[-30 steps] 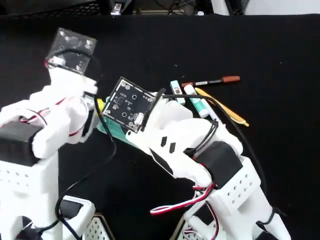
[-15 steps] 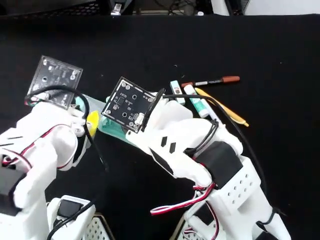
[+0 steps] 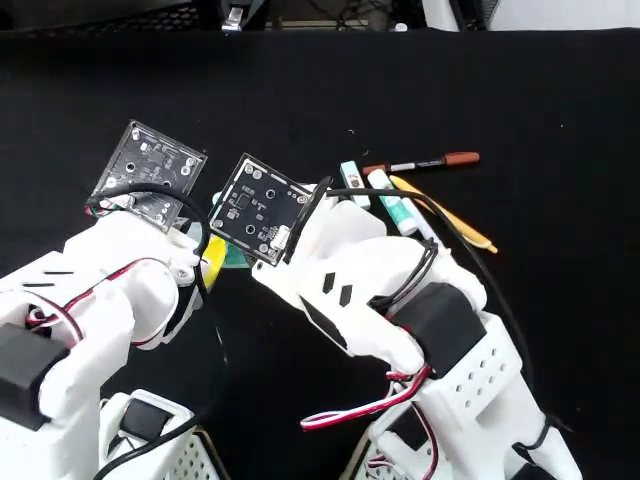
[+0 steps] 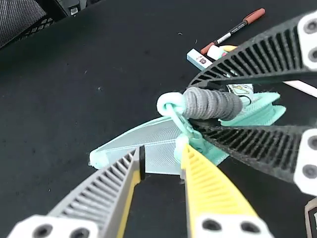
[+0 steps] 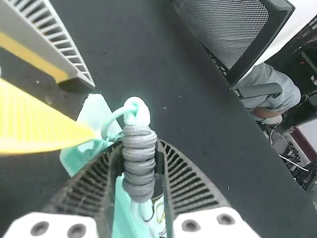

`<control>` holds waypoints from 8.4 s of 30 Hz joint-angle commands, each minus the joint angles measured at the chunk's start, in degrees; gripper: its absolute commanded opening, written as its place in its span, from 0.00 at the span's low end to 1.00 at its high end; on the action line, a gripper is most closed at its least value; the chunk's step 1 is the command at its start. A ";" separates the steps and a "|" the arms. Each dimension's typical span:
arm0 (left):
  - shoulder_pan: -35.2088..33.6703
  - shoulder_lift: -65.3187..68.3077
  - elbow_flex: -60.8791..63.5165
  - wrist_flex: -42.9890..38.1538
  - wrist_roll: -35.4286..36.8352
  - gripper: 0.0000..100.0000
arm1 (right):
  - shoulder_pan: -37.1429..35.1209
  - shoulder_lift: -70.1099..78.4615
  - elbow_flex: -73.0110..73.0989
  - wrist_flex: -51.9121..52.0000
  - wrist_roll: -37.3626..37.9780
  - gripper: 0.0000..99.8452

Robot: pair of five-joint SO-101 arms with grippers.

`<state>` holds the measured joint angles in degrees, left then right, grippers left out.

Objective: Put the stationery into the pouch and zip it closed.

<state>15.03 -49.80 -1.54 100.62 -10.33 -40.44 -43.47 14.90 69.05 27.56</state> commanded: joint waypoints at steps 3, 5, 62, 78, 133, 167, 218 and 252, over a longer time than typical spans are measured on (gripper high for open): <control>-0.48 -0.53 -2.15 0.18 -0.26 0.15 | -0.44 -0.92 -0.13 -1.14 -0.26 0.01; -0.48 -0.53 -3.12 0.18 -0.18 0.15 | -0.44 -0.92 -0.13 -1.14 -0.26 0.01; -0.57 0.18 4.00 -2.73 2.64 0.15 | -0.44 -1.19 -0.04 -1.05 -0.18 0.01; -0.48 0.26 6.81 -2.90 2.90 0.03 | 0.35 -1.36 -0.40 7.12 -0.18 0.01; -13.49 0.18 7.69 0.09 1.32 0.03 | 13.80 -15.96 8.22 2.02 3.43 0.01; -17.45 0.26 12.00 -0.62 -18.29 0.03 | 15.47 -16.31 3.03 6.68 3.34 0.01; -12.35 0.00 26.59 -13.36 3.08 0.03 | 38.68 40.57 12.26 -26.11 -18.02 0.18; -12.00 0.00 30.11 -13.71 3.08 0.03 | 30.59 82.86 -32.57 -13.45 -17.49 0.18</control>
<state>2.46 -50.33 24.92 87.16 -7.96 -9.32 39.52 -16.31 55.60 9.98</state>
